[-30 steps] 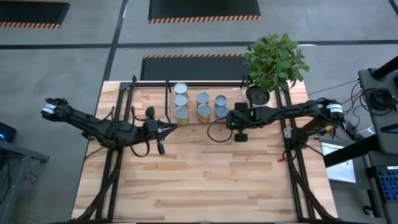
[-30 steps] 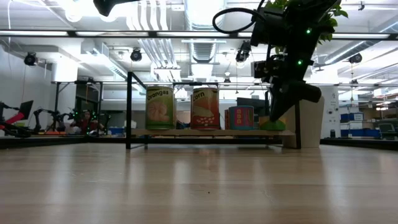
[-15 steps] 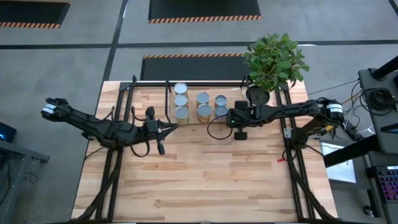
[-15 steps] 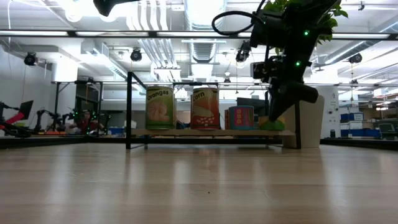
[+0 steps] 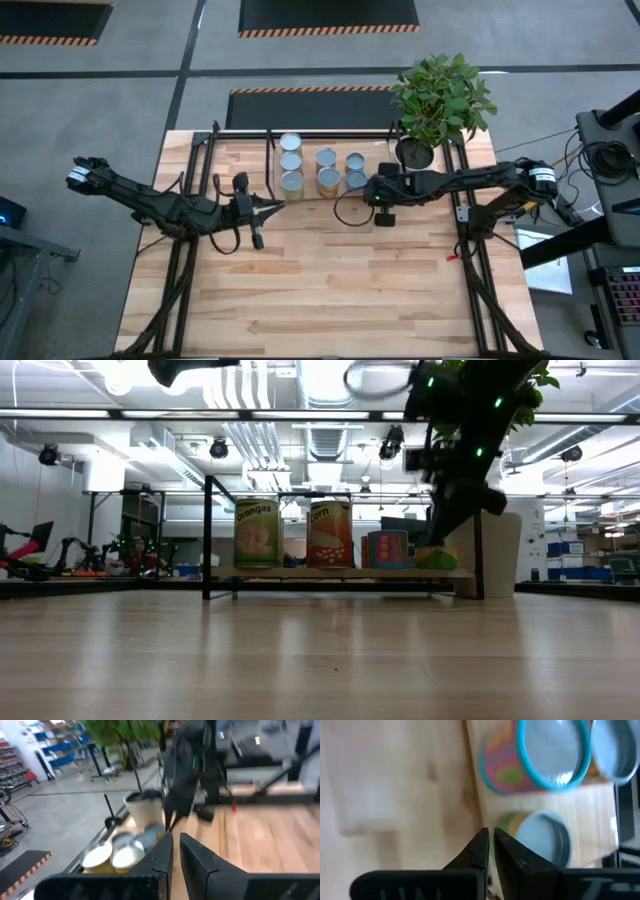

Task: Pick and place cans onto a shelf
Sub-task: Return to Home Position

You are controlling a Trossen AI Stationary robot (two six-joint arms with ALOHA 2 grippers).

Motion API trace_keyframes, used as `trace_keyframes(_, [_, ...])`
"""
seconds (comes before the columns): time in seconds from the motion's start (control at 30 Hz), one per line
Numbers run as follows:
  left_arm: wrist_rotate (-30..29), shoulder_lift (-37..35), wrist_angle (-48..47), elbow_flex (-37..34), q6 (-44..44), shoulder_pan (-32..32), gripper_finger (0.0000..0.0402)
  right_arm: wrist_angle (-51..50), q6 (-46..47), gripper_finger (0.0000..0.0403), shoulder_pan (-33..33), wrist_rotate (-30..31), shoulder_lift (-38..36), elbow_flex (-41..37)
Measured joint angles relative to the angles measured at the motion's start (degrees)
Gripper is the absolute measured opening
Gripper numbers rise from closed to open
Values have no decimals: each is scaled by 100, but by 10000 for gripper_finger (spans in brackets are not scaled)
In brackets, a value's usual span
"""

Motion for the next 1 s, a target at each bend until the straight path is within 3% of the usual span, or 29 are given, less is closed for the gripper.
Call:
trace_keyframes(0.13, [7, -360, -1032, 0, -66, -306, 15, 397, 194, 18, 579, -12, -412, -90])
trace_keyframes(0.27, [97, -895, -1634, -117, -145, -904, 15, 1465, 66, 18, 1294, -67, -1080, -584])
trace_keyframes(0.43, [265, -1626, -1476, -788, 19, -1792, 15, 3552, -481, 18, 1915, -121, -2075, -1793])
trace_keyframes(0.57, [268, -2170, -826, -1361, 326, -2071, 15, 5035, -987, 18, 1967, -632, -2818, -2659])
trace_keyframes(0.73, [242, -2799, -33, -1969, 954, -2056, 15, 5029, -1055, 18, 1865, -818, -3717, -3009])
trace_keyframes(1.0, [227, -3906, 394, -2688, 1076, -2018, 12, 5003, -1162, 18, 1787, -970, -4667, -3477])
